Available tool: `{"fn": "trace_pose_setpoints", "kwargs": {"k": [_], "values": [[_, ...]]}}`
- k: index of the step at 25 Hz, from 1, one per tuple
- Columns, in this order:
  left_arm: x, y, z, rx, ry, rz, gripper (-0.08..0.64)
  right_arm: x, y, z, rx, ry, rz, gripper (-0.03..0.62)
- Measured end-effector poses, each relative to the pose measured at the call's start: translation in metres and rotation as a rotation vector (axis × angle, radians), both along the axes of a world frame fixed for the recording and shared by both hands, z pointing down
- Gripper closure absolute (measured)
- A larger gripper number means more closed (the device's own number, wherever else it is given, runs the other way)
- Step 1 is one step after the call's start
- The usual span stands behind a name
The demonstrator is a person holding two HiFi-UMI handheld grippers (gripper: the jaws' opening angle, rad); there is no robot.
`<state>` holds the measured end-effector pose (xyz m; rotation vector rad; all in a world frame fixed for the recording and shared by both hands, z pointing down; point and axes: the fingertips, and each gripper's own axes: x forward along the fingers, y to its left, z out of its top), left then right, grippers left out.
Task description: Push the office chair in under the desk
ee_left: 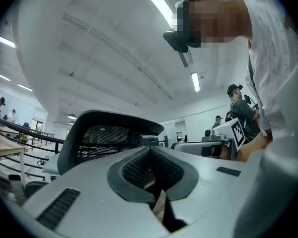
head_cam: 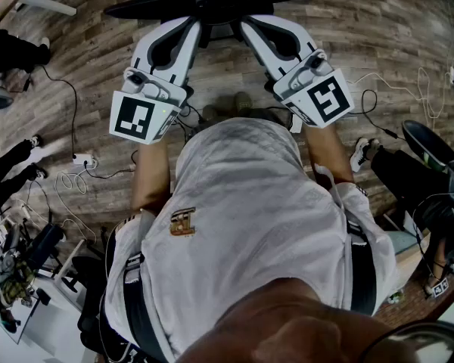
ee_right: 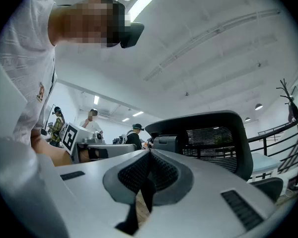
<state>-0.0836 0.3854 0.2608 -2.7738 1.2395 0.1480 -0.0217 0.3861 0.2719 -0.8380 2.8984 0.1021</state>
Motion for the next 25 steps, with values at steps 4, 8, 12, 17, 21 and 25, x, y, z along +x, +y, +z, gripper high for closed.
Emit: {"fn": "trace_pose_setpoints", "kwargs": {"k": [4, 8, 12, 17, 21, 25], "values": [[0.0, 0.006, -0.002, 0.004, 0.0, 0.003, 0.541, -0.001, 0.006, -0.002, 0.003, 0.003, -0.003, 0.56], [0.002, 0.005, -0.004, 0.005, -0.003, 0.002, 0.541, -0.001, 0.005, -0.003, 0.005, 0.0, -0.006, 0.56], [0.003, 0.002, -0.001, 0.005, -0.007, 0.001, 0.541, 0.001, 0.003, -0.001, -0.003, -0.017, -0.018, 0.56], [-0.002, -0.001, 0.001, 0.015, -0.017, -0.007, 0.541, 0.009, -0.003, 0.002, -0.021, -0.035, -0.018, 0.557], [-0.007, -0.006, 0.001, 0.029, -0.033, -0.02, 0.54, 0.02, -0.009, 0.004, -0.016, -0.003, -0.011, 0.557], [-0.017, -0.016, 0.019, 0.017, -0.154, -0.04, 0.538, 0.036, -0.022, 0.012, 0.0, 0.069, 0.016, 0.555]]}}
